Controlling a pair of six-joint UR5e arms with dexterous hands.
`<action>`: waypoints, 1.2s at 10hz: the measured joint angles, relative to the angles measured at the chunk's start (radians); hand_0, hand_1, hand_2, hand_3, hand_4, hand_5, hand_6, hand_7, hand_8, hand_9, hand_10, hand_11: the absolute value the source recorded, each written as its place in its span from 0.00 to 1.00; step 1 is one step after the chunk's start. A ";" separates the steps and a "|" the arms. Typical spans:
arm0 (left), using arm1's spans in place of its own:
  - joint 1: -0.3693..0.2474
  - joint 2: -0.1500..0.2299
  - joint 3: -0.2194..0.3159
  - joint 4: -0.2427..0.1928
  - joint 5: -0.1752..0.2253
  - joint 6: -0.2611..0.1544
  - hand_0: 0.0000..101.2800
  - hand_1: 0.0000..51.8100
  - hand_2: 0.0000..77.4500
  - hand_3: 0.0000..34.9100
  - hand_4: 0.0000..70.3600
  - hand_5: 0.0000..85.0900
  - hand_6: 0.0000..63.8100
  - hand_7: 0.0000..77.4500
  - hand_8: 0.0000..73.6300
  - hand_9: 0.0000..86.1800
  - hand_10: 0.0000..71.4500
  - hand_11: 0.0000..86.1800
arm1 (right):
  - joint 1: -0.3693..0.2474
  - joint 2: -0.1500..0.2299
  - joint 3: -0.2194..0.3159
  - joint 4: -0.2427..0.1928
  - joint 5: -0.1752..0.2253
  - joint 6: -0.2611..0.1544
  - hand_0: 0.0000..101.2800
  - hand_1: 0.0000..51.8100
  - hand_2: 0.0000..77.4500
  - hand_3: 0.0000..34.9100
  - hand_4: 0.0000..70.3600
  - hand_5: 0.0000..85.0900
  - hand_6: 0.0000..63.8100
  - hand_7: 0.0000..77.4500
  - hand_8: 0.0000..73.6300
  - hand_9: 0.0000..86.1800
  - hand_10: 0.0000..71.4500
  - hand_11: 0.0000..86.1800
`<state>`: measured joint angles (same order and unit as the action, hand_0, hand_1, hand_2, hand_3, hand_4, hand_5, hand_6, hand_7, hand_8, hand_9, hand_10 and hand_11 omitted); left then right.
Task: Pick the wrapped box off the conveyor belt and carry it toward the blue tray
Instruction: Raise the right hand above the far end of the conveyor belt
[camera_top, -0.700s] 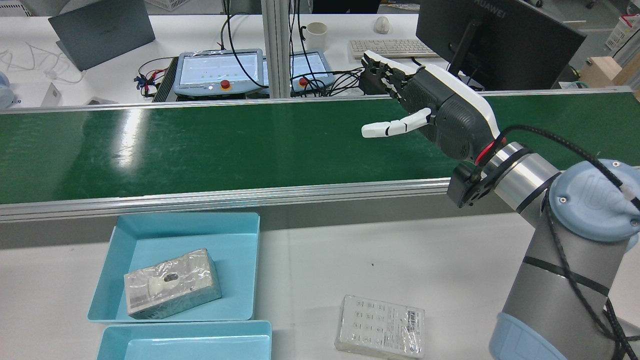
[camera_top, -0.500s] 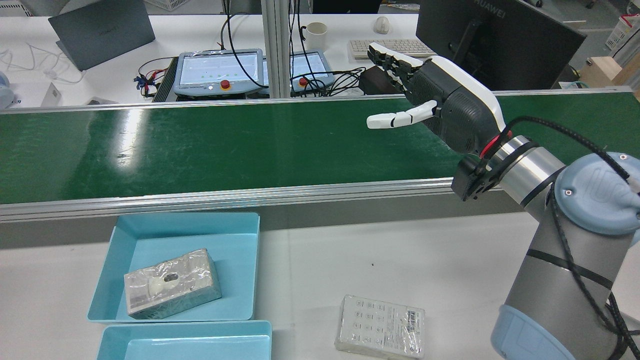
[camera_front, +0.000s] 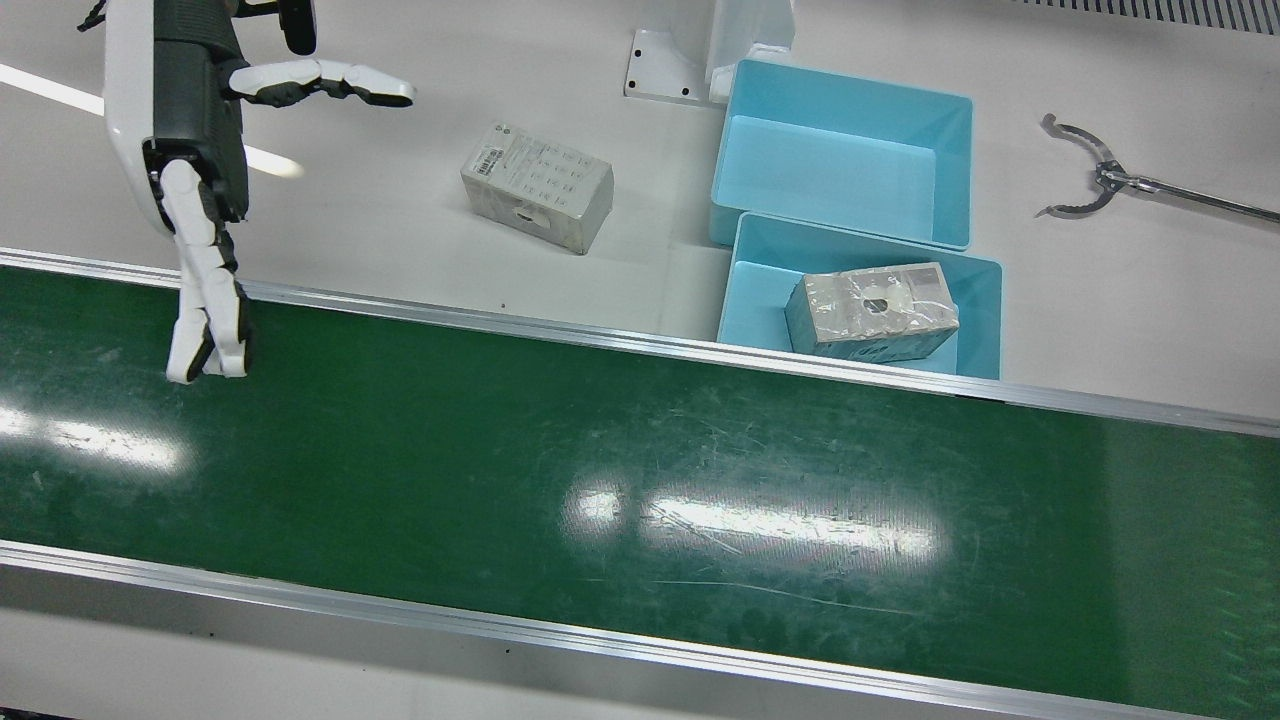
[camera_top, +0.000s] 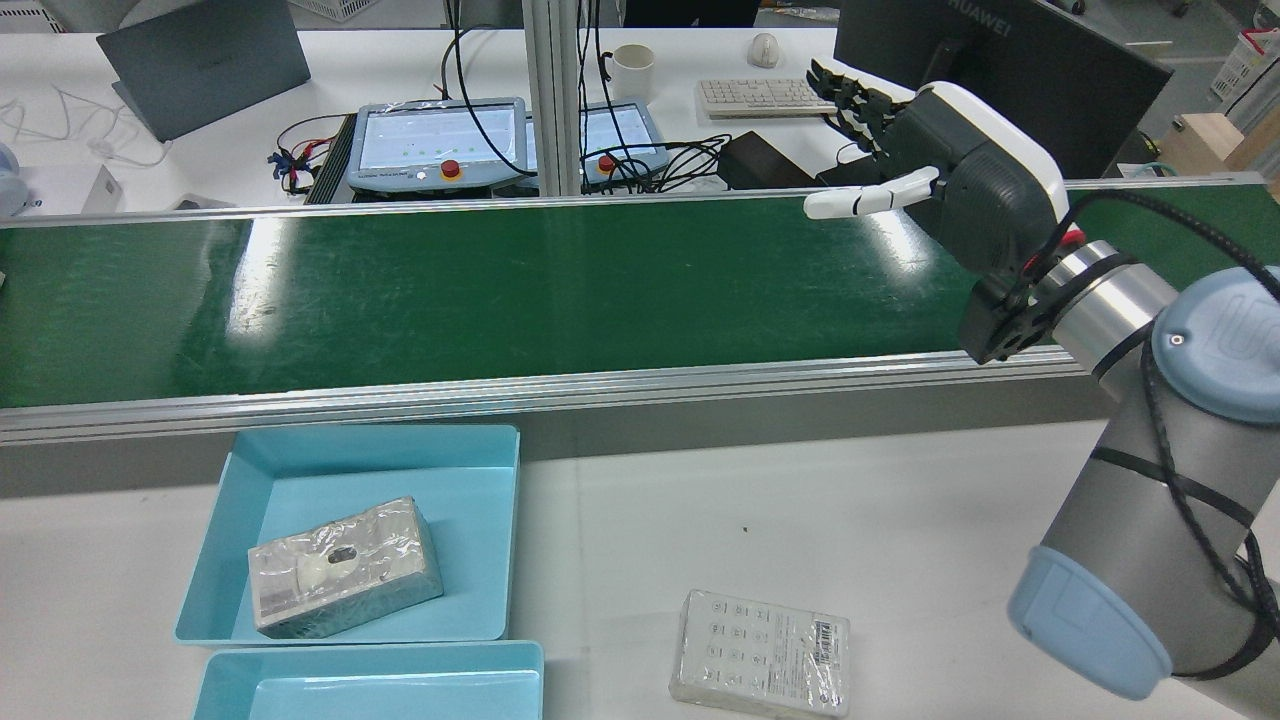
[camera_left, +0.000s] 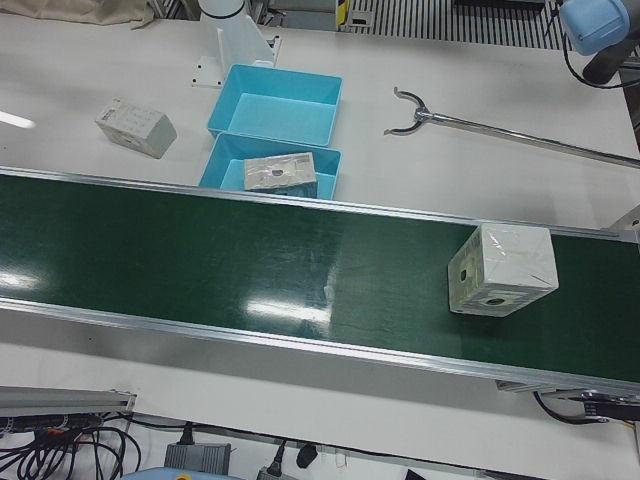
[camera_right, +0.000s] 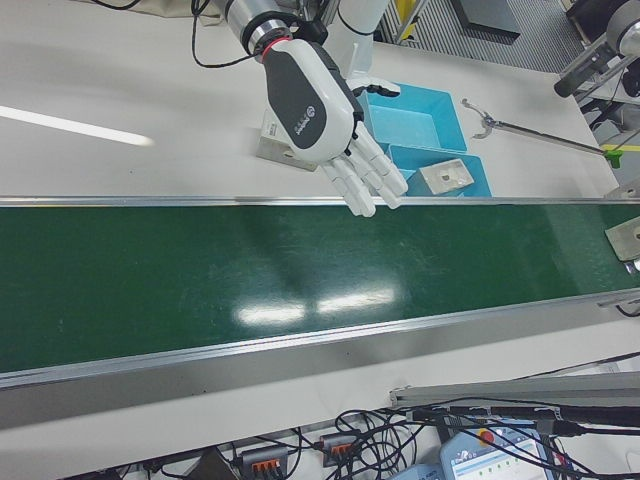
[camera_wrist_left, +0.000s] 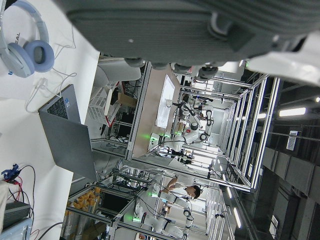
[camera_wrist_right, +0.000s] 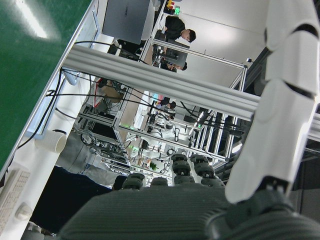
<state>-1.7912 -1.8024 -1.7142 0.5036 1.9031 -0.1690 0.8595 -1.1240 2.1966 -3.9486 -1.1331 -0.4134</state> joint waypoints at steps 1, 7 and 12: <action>0.000 0.000 0.000 0.000 0.000 0.000 0.00 0.00 0.01 0.00 0.00 0.01 0.00 0.00 0.00 0.00 0.00 0.00 | 0.040 -0.005 -0.042 0.030 -0.011 0.005 0.43 0.23 0.23 0.00 0.13 0.01 0.00 0.00 0.00 0.02 0.03 0.05; 0.000 0.000 0.000 0.000 0.000 0.000 0.00 0.00 0.01 0.00 0.00 0.01 0.00 0.01 0.00 0.00 0.01 0.00 | 0.159 -0.009 -0.428 0.546 -0.158 0.149 0.35 0.12 0.06 0.00 0.00 0.01 0.00 0.00 0.05 0.02 0.02 0.03; 0.000 0.000 0.000 0.000 0.000 0.000 0.00 0.00 0.01 0.00 0.00 0.01 0.00 0.00 0.00 0.00 0.01 0.00 | 0.163 -0.011 -0.373 0.587 -0.358 0.141 0.33 0.03 0.02 0.00 0.05 0.01 0.00 0.00 0.07 0.04 0.00 0.02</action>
<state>-1.7912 -1.8024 -1.7142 0.5036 1.9030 -0.1690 1.0224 -1.1347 1.8238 -3.3614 -1.4911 -0.2721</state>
